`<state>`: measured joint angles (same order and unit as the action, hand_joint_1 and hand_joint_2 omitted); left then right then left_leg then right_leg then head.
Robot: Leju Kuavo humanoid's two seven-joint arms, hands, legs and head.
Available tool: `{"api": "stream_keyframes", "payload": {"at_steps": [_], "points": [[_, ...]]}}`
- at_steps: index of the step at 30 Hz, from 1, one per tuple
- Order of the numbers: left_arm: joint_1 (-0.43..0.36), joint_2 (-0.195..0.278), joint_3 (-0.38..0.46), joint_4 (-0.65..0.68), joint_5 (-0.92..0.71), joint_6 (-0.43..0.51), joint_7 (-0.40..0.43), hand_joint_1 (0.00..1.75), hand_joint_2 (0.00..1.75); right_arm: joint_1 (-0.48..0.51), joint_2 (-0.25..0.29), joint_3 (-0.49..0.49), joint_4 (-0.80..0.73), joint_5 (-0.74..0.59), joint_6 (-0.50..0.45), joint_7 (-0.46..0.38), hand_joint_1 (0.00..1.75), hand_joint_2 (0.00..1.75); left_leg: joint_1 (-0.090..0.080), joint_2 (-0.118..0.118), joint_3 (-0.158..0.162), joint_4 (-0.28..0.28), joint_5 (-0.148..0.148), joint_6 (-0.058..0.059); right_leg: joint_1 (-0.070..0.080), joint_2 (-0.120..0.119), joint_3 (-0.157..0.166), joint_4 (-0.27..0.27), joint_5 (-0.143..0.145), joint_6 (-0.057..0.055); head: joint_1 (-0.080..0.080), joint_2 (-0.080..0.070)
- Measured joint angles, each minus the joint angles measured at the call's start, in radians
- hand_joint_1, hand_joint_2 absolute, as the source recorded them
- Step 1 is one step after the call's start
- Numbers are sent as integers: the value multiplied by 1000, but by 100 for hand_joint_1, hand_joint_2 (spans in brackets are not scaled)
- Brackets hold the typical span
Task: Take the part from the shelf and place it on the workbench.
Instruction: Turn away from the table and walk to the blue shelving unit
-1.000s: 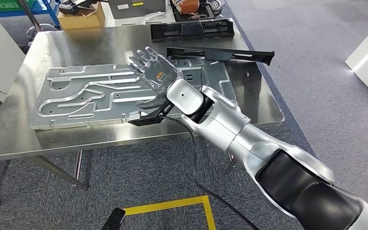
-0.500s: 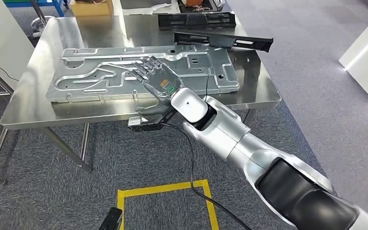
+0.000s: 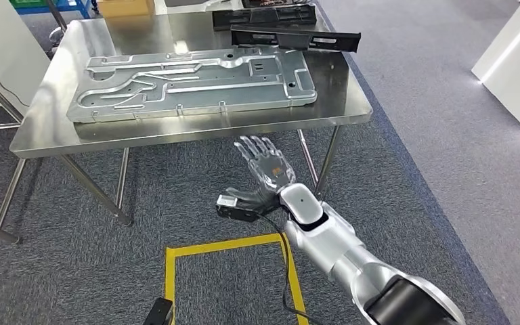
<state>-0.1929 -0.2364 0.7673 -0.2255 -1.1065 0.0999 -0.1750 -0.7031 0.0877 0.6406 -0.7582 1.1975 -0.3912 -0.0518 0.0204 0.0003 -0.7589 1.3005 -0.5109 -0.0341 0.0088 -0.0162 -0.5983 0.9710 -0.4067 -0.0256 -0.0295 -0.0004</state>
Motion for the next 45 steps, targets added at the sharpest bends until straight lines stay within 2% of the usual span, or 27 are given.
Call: {"api": "stream_keyframes", "payload": {"at_steps": [2, 3, 5, 7, 9, 10, 13, 14, 15, 16, 18, 20, 21, 22, 24, 26, 28, 29, 30, 32, 34, 36, 37, 40, 42, 44, 45], "points": [[2, 5, 2, 0, 10, 2, -3, 0, 0, 44, 1, -48, 32, -13, -17, -10, 0, 0, 0, 0, 54, 8, 60, 0, 1, -1, -46, 11, 27, 4, 0, 0], [2, 6, 3, 0, 14, 3, -4, 0, 0, 62, 3, -74, 49, -25, -27, -14, 0, 0, -1, -1, 107, -40, 68, 3, 0, -1, -66, 20, 39, 7, 0, 0], [0, 8, 6, -1, 22, 6, -6, 0, 0, 94, 7, -131, 89, -59, -50, -15, 0, 0, -6, -1, 230, -197, 14, 15, 2, -1, -93, 36, 57, 15, 0, 0], [0, 9, 7, -2, 28, 8, -6, 0, 0, 131, 10, -189, 147, -91, -72, -7, 0, 0, -13, -2, 289, -293, -33, 31, 2, -3, -101, 40, 77, 26, 0, 0], [4, 8, 8, -2, 31, 9, -3, 0, 0, 178, 9, -246, 218, -126, -84, 5, 0, 0, -11, 0, 278, -302, -16, 50, -2, 0, -106, 38, 79, 39, 0, 0], [6, 8, 9, -2, 31, 10, 2, 0, 0, 205, 9, -274, 251, -144, -83, 16, 0, 0, -9, 1, 268, -303, -2, 59, -4, 4, -115, 55, 52, 46, 0, 0], [12, 10, 9, -2, 28, 7, 11, 0, 0, 282, 5, -358, 338, -191, -49, 70, 0, 0, -7, 4, 220, -304, 41, 73, -15, 15, -159, 216, -109, 64, 0, 0], [16, 12, 9, -2, 27, 3, 10, 0, 0, 306, 3, -384, 363, -205, -27, 91, 0, 0, -7, 4, 202, -304, 55, 71, -19, 15, -168, 282, -136, 69, 0, 0], [20, 14, 9, -2, 27, 0, 9, 0, 0, 330, 2, -409, 385, -222, -2, 112, 0, 0, -6, 5, 185, -303, 68, 69, -24, 15, -167, 329, -136, 74, 0, 0], [23, 16, 9, -2, 26, -2, 10, 0, 0, 353, 1, -435, 405, -243, 24, 131, 0, 0, -6, 6, 167, -302, 81, 66, -30, 15, -151, 347, -114, 78, 0, 0], [25, 21, 9, -2, 26, -4, 12, 0, 0, 397, 0, -489, 436, -285, 71, 161, 0, 0, -3, 6, 134, -296, 103, 55, -41, 15, -64, 281, -69, 85, 0, 0], [24, 24, 9, -2, 24, -4, 17, 0, 0, 428, 1, -537, 456, -311, 114, 199, 0, 0, -4, 8, 111, -286, 119, 42, -44, 16, 68, 121, -96, 82, 0, 0], [22, 25, 9, -2, 23, -5, 20, 0, 0, 442, 2, -557, 466, -315, 134, 222, 0, 0, -4, 9, 106, -284, 129, 34, -42, 16, 112, 59, -119, 76, 0, 0], [20, 26, 9, -2, 22, -6, 23, 0, 0, 455, 3, -575, 476, -319, 154, 247, 0, 0, -4, 11, 103, -285, 139, 26, -37, 17, 134, 23, -132, 68, 0, 0], [21, 27, 9, -1, 18, -9, 29, 0, 0, 488, 6, -607, 499, -321, 191, 286, 0, 0, 1, 12, 97, -288, 148, 10, -33, 13, 124, 13, -120, 45, 0, 0], [26, 28, 9, 0, 13, -11, 32, 0, 0, 517, 8, -628, 515, -319, 223, 306, 0, 0, 6, 11, 76, -243, 84, 4, -30, 7, 99, 11, -95, 21, 0, 0], [29, 29, 8, 0, 7, -10, 36, 0, 0, 536, 10, -639, 524, -316, 245, 314, 0, 0, 5, 10, 45, -125, -30, 4, -22, 5, 65, 12, -68, 7, 0, 0], [29, 29, 8, 0, 5, -10, 37, 0, 0, 542, 11, -644, 528, -318, 252, 320, 0, 0, 4, 9, 35, -58, -68, 6, -17, 6, 46, 13, -54, 3, 0, 0], [28, 29, 7, 0, 3, -9, 39, 0, 0, 547, 12, -650, 531, -321, 259, 325, 0, 0, 1, 8, 35, -7, -76, 8, -12, 6, 27, 14, -40, 1, 0, 0], [28, 29, 5, 0, -4, -6, 41, 0, 0, 555, 12, -665, 537, -336, 271, 336, 0, 0, -5, 8, 78, 12, -28, 18, -3, 7, -11, 19, -16, 0, 0, 0], [25, 30, 1, -1, -13, -3, 43, 0, 0, 562, 14, -683, 541, -359, 288, 339, 0, 0, -16, 7, 192, -102, 3, 38, 4, 7, -40, 27, 5, 2, 0, 0], [17, 32, -5, -1, -19, 0, 48, 0, 0, 566, 18, -704, 543, -381, 312, 340, 0, 0, -28, 9, 314, -265, -37, 55, 10, 6, -57, 37, 22, 8, 0, 0], [13, 32, -8, -1, -24, 1, 53, 0, 0, 568, 19, -714, 544, -387, 325, 344, 0, 0, -31, 10, 347, -316, -57, 59, 10, 5, -61, 39, 31, 12, 0, 0], [13, 31, -20, 0, -39, 2, 78, 0, 0, 576, 21, -736, 550, -375, 349, 377, 0, 0, -29, 13, 347, -345, -44, 69, 5, 6, -71, 50, 36, 29, 0, 0], [14, 29, -26, 0, -47, 7, 103, 0, 0, 582, 22, -742, 553, -362, 358, 398, 0, 0, -25, 16, 331, -348, -23, 76, -3, 12, -100, 127, -30, 46, 0, 0], [14, 27, -34, 0, -59, 16, 132, 0, 0, 583, 23, -747, 555, -352, 367, 415, 0, 0, -24, 19, 308, -345, -7, 77, -11, 13, -141, 259, -115, 62, 0, 0], [16, 27, -38, 0, -66, 20, 143, 0, 0, 582, 22, -749, 556, -348, 370, 421, 0, 0, -23, 20, 298, -342, -1, 74, -16, 13, -149, 305, -137, 68, 0, 0]]}}
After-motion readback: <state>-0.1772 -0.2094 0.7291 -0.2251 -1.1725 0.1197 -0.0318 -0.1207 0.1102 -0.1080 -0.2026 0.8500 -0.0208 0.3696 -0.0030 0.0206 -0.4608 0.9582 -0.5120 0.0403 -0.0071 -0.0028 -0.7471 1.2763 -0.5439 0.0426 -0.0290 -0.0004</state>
